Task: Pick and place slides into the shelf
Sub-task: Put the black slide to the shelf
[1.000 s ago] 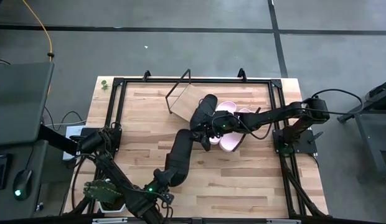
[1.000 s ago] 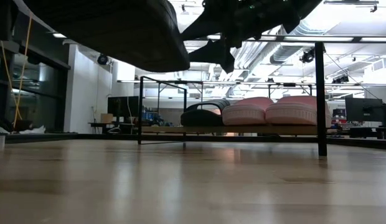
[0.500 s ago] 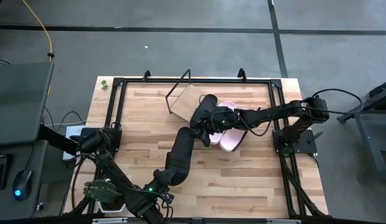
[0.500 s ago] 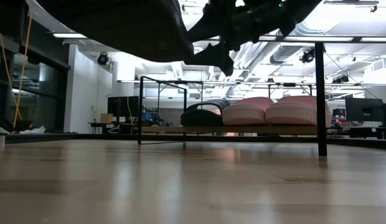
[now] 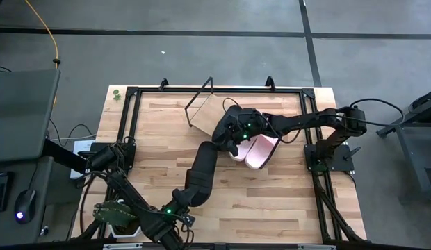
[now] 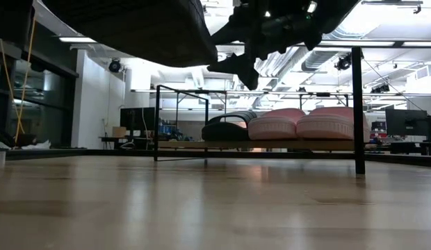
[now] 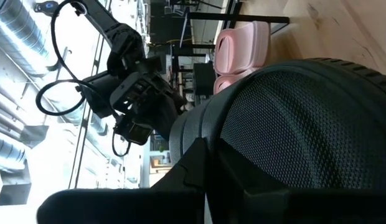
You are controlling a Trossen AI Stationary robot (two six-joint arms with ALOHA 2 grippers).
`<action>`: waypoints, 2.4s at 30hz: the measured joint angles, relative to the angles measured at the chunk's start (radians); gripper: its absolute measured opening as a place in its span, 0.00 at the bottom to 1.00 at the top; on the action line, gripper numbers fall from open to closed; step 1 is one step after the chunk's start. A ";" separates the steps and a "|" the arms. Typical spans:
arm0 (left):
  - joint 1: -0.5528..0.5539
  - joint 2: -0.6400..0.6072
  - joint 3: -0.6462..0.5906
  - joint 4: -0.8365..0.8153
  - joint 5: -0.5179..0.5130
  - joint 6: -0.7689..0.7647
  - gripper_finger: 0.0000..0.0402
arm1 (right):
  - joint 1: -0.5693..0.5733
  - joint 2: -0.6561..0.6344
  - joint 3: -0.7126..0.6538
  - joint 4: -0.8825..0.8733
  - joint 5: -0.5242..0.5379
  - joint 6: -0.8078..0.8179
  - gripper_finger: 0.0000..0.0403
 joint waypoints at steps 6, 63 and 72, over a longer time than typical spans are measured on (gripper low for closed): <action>0.000 0.000 0.000 0.000 0.003 0.000 0.01 | 0.014 -0.001 0.000 0.013 0.024 0.023 0.55; 0.000 0.000 0.000 0.000 0.018 0.005 0.02 | 0.041 0.003 0.000 -0.005 0.072 -0.009 0.13; 0.001 0.000 0.000 0.000 0.007 0.006 0.01 | 0.044 0.003 0.000 0.004 0.069 0.015 0.39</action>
